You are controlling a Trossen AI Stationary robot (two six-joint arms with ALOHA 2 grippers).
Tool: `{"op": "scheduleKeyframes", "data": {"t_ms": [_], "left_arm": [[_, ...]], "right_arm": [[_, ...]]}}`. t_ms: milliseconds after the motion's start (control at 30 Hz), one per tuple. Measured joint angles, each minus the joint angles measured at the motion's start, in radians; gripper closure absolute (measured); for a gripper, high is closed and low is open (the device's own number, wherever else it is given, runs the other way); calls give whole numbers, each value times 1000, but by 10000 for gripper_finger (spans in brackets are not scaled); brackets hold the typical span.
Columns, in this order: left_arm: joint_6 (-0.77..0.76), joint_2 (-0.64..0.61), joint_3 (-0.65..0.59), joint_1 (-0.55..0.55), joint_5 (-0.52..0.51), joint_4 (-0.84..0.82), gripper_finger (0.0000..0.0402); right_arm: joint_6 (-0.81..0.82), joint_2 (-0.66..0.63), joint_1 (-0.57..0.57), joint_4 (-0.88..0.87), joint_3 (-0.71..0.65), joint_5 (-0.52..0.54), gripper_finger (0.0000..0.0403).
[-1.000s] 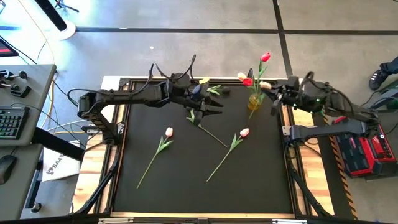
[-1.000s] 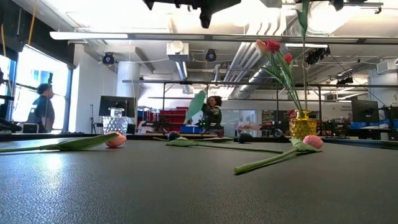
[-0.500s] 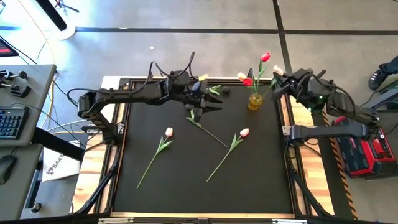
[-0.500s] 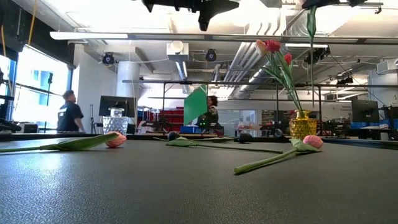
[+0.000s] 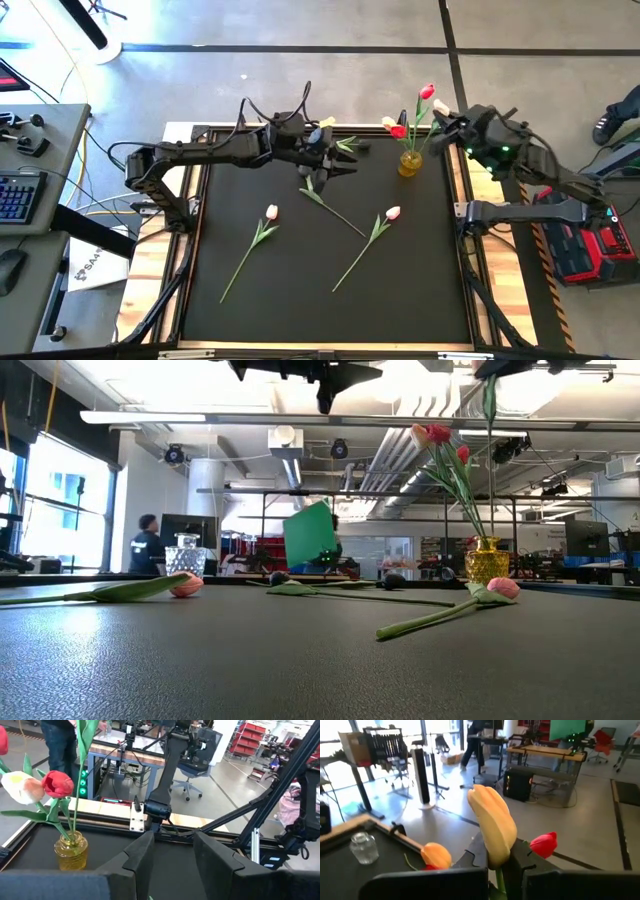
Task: Sort flowers into vase by color
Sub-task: Put the orange flower into the yellow flower vase
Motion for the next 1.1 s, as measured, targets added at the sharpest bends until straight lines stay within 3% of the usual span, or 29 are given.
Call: {"op": "scheduleKeyframes", "data": {"t_ms": [400,1100], "left_arm": [[9,0,0,1,-19,0,273],[36,0,-1,1,-28,-53,273]], "right_arm": [[37,112,-28,12,0,-37,396],[88,96,-11,34,0,-61,396]]}}
